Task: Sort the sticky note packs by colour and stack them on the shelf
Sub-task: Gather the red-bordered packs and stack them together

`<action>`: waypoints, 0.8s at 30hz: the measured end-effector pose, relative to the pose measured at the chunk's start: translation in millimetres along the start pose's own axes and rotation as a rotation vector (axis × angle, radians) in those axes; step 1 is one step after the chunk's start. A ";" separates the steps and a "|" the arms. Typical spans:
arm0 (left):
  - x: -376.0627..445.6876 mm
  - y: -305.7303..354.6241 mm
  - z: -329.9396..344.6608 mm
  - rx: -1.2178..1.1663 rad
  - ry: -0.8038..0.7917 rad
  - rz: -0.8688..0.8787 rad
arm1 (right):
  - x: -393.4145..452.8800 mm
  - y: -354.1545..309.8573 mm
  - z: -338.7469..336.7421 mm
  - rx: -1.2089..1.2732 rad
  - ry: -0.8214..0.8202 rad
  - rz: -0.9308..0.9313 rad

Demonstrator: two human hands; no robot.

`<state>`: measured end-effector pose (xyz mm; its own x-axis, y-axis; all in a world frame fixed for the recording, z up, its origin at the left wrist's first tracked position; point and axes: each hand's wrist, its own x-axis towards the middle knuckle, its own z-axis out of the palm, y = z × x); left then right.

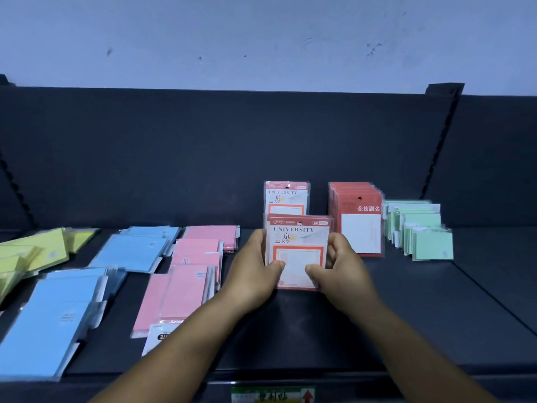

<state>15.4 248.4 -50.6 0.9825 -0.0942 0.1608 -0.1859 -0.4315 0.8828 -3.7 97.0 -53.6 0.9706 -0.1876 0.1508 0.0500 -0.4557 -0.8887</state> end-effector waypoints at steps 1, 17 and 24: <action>-0.9 -2.2 1.1 0.039 -0.011 0.007 | -1.0 1.1 -0.5 -0.040 0.002 -0.001; 35.9 -14.7 11.9 0.414 0.018 -0.066 | 34.3 -4.2 12.4 -0.493 -0.043 0.036; 66.0 -16.3 17.0 0.367 0.106 -0.112 | 66.5 -0.4 23.1 -0.422 0.033 0.092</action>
<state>83.0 233.9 -61.9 0.9893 0.0565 0.1344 -0.0514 -0.7275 0.6841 66.3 104.8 -53.2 0.9580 -0.2688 0.0994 -0.1436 -0.7503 -0.6453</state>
